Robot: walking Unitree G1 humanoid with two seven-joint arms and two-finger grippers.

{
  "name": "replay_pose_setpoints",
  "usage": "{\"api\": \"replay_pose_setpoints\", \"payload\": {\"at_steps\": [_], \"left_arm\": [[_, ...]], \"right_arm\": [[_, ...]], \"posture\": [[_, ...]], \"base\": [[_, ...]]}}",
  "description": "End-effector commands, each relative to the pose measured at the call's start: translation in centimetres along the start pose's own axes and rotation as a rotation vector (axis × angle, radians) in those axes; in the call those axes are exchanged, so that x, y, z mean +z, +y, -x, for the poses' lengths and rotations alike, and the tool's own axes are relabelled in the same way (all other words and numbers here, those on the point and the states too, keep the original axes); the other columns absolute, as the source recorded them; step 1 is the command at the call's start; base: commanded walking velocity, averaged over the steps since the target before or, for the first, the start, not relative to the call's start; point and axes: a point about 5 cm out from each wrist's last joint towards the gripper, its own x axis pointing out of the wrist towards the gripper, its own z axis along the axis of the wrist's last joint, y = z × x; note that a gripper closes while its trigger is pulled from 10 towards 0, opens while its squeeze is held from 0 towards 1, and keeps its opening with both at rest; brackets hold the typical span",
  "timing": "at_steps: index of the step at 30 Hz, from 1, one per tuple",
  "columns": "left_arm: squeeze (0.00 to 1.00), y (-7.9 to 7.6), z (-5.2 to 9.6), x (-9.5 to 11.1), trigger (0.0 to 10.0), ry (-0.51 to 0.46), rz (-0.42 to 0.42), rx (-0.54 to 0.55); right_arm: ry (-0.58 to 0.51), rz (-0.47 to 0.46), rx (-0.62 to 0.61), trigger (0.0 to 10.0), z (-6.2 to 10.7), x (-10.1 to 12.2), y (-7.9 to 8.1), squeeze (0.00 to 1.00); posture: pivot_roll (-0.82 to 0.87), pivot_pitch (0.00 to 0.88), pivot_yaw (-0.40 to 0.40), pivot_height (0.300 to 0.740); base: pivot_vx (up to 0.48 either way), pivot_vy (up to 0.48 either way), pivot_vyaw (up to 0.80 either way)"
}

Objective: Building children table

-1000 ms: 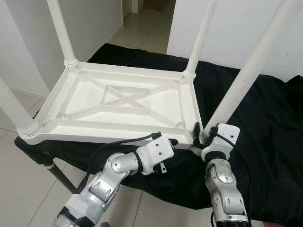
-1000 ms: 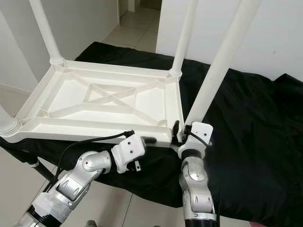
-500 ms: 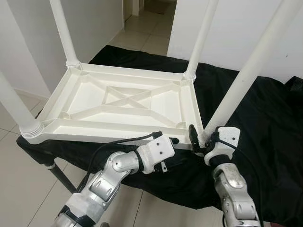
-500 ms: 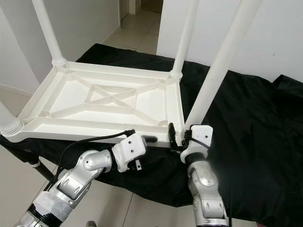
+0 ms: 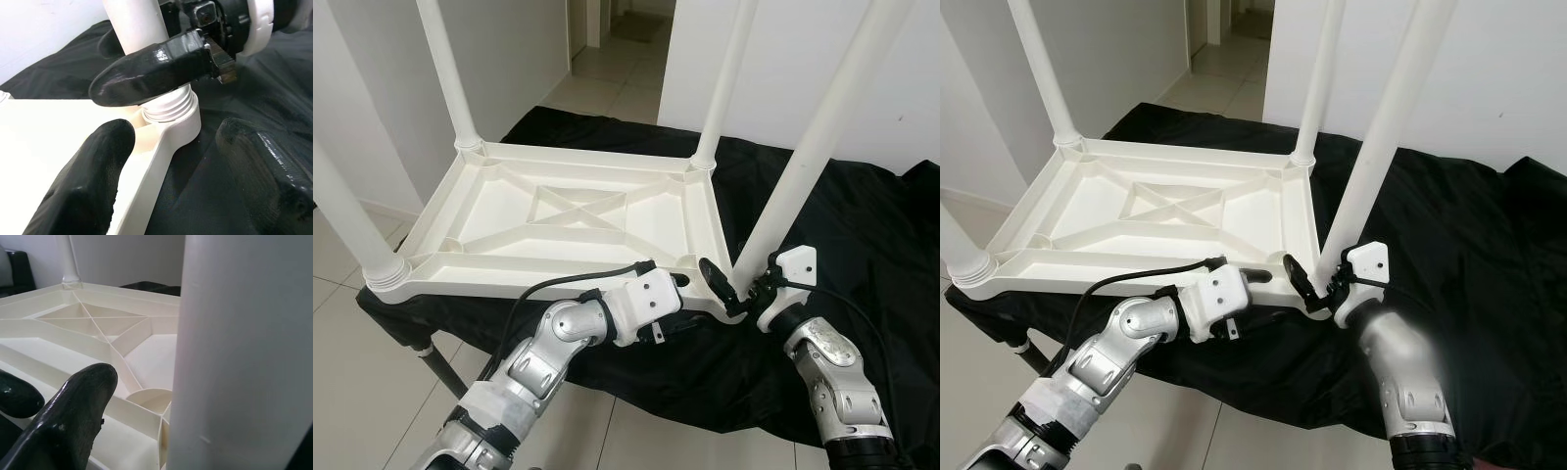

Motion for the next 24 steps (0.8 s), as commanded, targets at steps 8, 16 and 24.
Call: {"api": "replay_pose_setpoints", "payload": {"at_steps": [8,16,24], "left_arm": [[0.0,0.27,0.09,-0.13,10.0,0.005,-0.019,-0.035],[0.0,0.0,-0.08,-0.17,10.0,0.001,-0.013,-0.039],[0.0,0.04,0.13,-0.18,10.0,0.0,-0.002,-0.036]], "right_arm": [[-0.008,-0.017,0.089,0.0,-1.72,-0.59,-0.06,0.0],[-0.007,-0.021,0.088,2.9,-1.47,-0.64,-0.28,0.0],[0.001,-0.008,0.054,10.0,-1.02,-0.64,0.04,0.0]], "posture": [[-0.04,0.0,-0.033,0.74],[-0.05,0.004,-0.032,0.74],[-0.06,0.047,-0.028,0.74]], "base": [[0.0,0.0,0.0],[0.0,0.0,0.0],[0.0,0.0,0.0]]}}
